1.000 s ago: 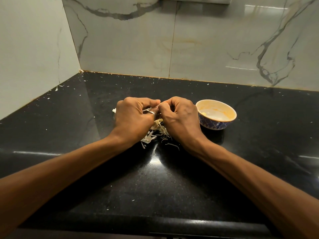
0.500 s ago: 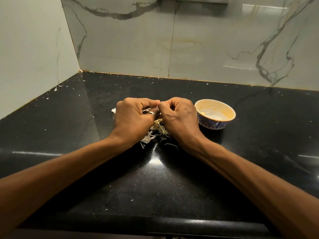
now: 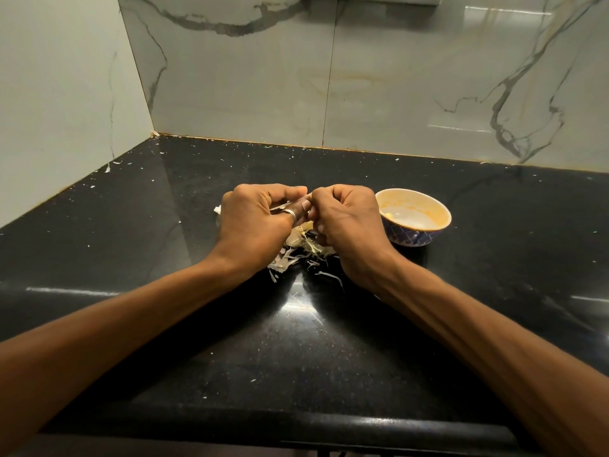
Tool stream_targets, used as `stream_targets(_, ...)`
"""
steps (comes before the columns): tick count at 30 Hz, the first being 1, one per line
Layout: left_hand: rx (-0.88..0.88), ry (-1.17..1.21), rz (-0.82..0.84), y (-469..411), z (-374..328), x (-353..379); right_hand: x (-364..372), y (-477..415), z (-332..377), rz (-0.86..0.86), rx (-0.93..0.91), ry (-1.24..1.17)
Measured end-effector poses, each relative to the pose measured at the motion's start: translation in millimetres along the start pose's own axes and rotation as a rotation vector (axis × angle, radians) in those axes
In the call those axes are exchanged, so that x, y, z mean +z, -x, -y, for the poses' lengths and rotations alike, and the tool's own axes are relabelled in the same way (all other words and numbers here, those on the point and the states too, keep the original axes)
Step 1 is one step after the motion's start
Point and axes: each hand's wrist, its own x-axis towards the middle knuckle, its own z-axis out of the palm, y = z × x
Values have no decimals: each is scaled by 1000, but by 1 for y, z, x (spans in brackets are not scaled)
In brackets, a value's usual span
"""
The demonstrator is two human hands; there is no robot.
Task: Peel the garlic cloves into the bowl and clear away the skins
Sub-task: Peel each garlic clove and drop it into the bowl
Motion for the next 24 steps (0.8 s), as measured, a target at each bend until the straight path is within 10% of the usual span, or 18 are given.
stream_targets(24,-134,220,270,-6,-20,-13,-14,-8,4,134,-160,24)
